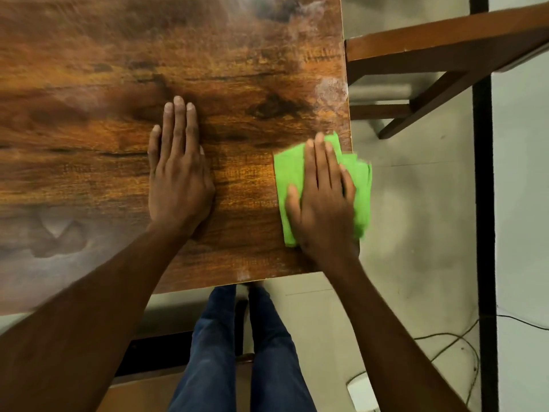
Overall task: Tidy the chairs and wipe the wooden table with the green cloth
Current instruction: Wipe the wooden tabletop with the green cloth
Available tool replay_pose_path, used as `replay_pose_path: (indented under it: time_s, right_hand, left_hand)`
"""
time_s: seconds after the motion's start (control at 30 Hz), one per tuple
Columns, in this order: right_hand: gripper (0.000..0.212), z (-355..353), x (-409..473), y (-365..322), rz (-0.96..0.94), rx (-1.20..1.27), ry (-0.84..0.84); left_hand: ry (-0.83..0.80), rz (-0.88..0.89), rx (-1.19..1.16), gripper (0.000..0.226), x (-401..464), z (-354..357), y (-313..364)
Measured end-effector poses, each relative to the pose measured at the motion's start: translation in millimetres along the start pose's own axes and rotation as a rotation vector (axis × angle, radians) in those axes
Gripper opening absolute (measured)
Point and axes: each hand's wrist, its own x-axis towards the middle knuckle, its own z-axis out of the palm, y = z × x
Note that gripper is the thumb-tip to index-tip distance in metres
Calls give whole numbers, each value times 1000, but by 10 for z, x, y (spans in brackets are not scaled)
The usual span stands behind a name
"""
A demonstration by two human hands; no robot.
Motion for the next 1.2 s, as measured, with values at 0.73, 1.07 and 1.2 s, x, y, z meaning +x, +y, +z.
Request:
replay_pose_path:
  time_s: [0.73, 1.07, 1.2]
  right_hand:
    - [75, 243, -945, -1082, 121, -4, -101]
    - [77, 63, -544, 47, 35, 65, -104]
    - [76, 16, 52, 146, -2, 50, -30]
  left_hand:
    - [-3, -5, -4, 60, 9, -8, -3]
    - [8, 3, -34, 60, 31, 27, -22]
    - [-8, 5, -53, 60, 11, 32, -35]
